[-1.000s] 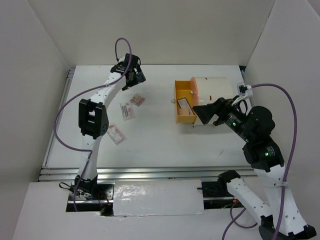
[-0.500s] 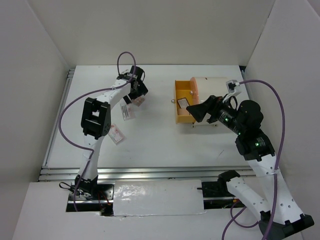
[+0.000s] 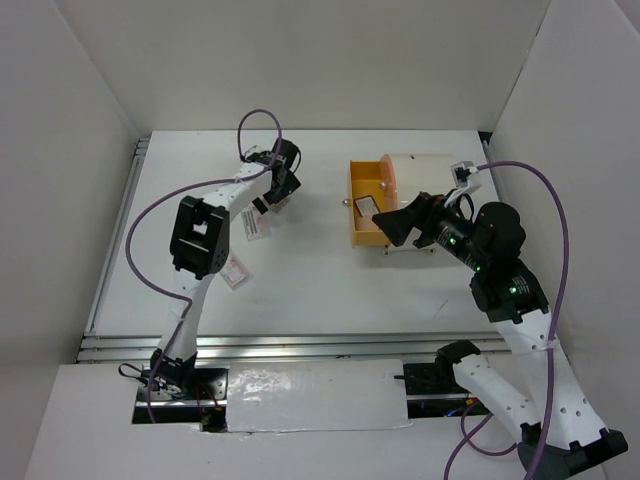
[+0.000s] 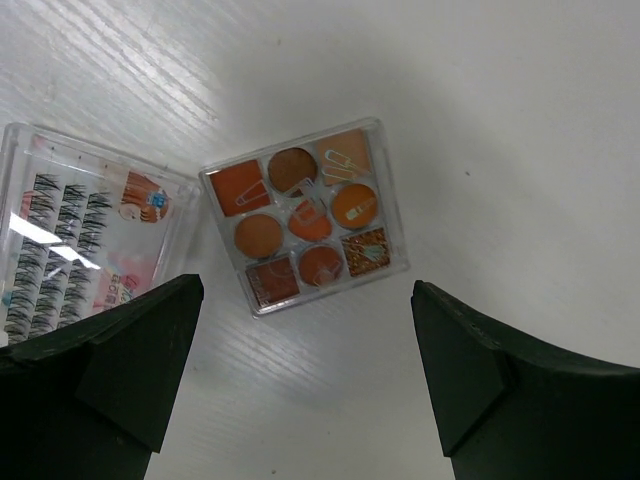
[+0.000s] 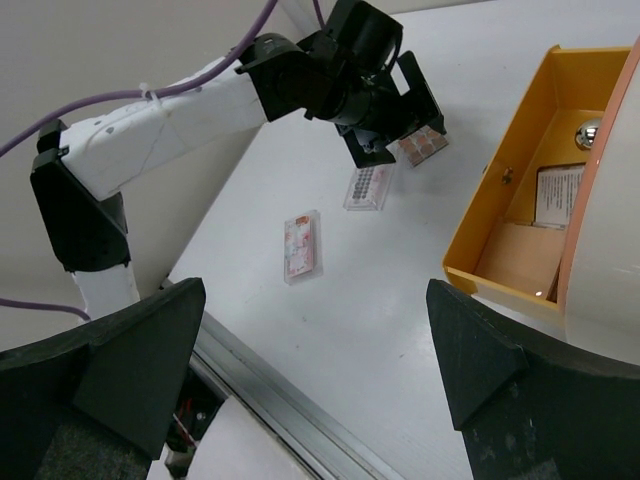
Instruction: Organize the makeup
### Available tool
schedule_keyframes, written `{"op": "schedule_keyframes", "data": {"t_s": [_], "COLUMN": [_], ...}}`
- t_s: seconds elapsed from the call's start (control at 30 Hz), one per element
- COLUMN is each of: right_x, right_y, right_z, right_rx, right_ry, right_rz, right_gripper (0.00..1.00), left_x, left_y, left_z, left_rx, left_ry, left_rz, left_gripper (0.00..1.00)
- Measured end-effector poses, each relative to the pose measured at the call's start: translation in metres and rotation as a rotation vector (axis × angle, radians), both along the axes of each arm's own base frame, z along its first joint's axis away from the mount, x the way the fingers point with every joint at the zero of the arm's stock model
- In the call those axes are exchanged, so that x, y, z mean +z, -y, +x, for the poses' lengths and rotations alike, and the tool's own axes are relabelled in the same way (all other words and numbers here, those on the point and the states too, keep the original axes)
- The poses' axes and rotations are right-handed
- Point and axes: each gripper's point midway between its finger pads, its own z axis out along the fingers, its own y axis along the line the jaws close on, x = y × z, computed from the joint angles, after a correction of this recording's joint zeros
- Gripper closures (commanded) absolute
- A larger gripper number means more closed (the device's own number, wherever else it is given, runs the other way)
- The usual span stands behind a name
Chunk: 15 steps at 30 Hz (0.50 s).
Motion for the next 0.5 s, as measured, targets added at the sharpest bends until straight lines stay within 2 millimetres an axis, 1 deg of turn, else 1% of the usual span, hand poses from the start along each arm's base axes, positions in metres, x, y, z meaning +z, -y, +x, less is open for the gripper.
{"op": "schedule_keyframes", "data": {"t_s": [0.13,0.37,0.5], "right_x": [-0.002,-0.007,-0.008], "right_y": [-0.001,-0.002,-0.004], "right_z": [0.000,0.000,-0.001], "right_rx": [0.005,0.016,0.024], "right_ry": [0.002,0.000,0.002], "right_rz": [0.001,0.002,0.003], "right_gripper": [0.00,0.00,0.00], "left_x": [-0.020,-0.020,-0.020], "left_y": [-0.007,-0.006,-0.008], "left_z": [-0.002,0.010,0.011], "left_rx": [0.035,0.047,0.058], "left_ry": [-0.032,-0.014,-0.009], "left_rz": [0.032,0.046,0.053], "left_gripper": [0.01,0.01,0.01]}}
